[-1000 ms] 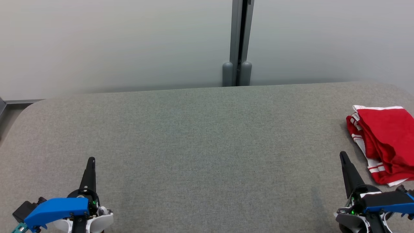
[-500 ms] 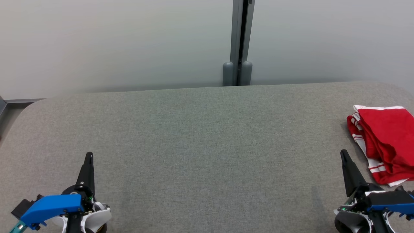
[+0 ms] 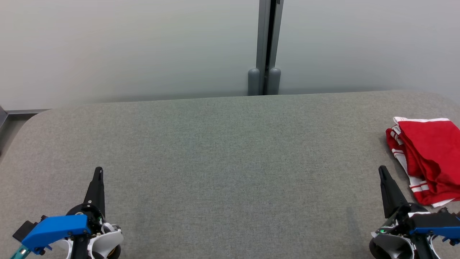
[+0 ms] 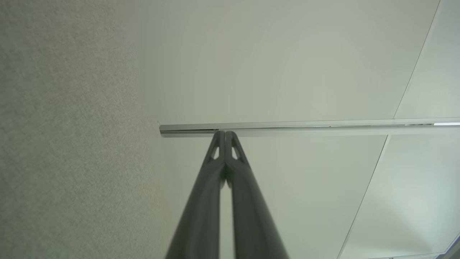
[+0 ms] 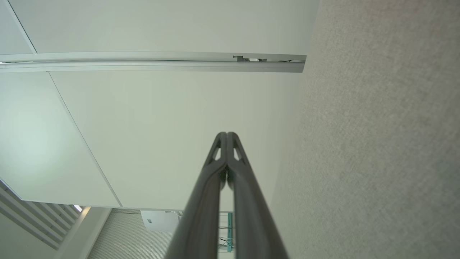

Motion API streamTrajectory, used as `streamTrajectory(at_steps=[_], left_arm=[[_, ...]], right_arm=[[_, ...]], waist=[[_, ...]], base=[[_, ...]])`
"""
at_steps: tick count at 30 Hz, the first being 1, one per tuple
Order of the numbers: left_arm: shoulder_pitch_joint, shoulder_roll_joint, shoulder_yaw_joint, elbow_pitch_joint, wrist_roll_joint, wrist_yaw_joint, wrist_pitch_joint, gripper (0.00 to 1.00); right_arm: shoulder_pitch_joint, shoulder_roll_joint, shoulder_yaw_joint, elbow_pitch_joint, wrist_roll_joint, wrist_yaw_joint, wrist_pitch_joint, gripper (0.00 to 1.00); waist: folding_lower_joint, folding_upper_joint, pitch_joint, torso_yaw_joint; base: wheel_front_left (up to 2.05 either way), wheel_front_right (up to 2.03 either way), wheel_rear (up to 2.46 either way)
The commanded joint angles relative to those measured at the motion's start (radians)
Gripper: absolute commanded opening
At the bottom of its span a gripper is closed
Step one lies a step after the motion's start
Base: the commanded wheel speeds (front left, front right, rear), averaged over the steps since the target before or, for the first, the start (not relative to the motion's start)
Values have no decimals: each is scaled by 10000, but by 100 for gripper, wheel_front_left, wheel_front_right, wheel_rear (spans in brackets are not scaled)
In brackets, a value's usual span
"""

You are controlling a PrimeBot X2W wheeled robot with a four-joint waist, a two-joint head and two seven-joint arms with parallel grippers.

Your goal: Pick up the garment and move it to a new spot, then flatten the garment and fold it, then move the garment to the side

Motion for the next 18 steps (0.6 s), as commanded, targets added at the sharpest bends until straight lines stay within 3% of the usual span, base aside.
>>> streamTrajectory(at_steps=[1,18], left_arm=[[-93,-16,19,-41,-19,-85,41,0],[-92,-16,17,-41,-20,-66,39,0]], right_arm=[[-140,13,-29,-29,23,4,36,0],[-138,12,-26,-27,24,4,35,0]], waist=[[0,0,0,0],[0,0,0,0]], base=[[0,0,0],[0,0,0]])
